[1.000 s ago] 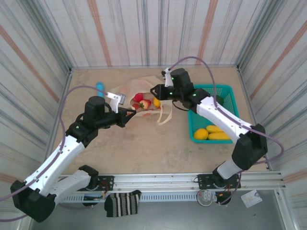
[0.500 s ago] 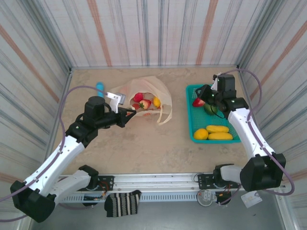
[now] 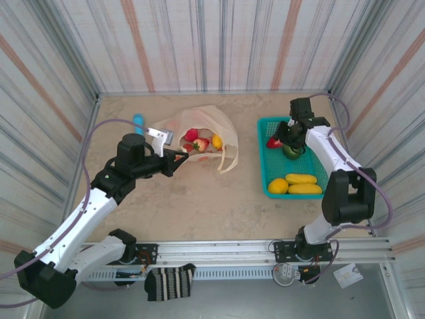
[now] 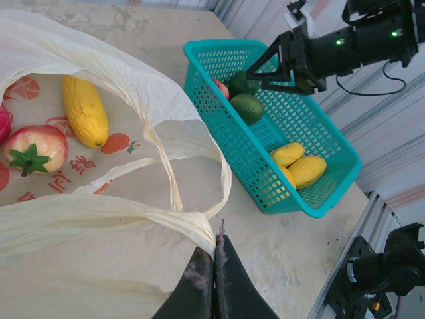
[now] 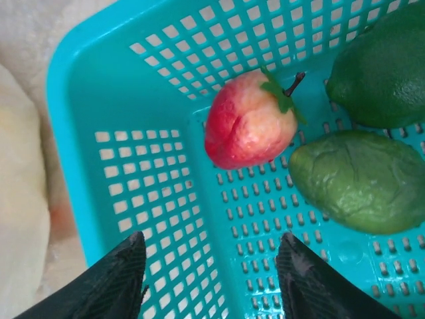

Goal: Place the fake fruits into the plastic bag and tie a complex knot

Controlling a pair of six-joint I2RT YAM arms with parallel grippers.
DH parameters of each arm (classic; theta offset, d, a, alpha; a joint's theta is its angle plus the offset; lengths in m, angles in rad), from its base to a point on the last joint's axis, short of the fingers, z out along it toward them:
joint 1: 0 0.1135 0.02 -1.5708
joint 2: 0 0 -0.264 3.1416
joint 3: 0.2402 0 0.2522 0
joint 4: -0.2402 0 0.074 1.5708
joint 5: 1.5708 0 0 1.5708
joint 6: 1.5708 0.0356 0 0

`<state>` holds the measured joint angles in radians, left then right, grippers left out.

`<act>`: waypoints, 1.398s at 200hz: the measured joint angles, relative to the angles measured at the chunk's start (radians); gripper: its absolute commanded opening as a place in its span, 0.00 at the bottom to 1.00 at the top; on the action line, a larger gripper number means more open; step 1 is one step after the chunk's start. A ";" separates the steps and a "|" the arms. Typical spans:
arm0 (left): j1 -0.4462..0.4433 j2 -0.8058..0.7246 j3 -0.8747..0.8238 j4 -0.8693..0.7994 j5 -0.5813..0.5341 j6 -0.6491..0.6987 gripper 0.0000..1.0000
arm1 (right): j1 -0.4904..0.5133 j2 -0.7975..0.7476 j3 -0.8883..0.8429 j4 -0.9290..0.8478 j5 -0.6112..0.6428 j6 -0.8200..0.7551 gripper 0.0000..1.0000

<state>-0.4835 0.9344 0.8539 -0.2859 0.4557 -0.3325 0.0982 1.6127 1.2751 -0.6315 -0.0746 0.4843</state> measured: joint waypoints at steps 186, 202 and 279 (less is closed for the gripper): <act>-0.006 0.000 0.000 0.000 0.007 0.000 0.00 | -0.072 0.203 0.009 0.029 0.115 -0.151 0.84; -0.006 0.000 0.000 0.000 0.007 0.000 0.00 | -0.072 0.203 -0.013 0.033 0.104 -0.153 0.83; -0.006 0.000 0.000 0.000 0.008 0.000 0.00 | -0.072 0.178 -0.074 0.043 0.073 -0.154 0.75</act>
<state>-0.4892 0.9344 0.8539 -0.2859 0.4633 -0.3325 0.0257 1.7908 1.2015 -0.5880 -0.0017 0.3305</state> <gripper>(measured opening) 0.049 0.759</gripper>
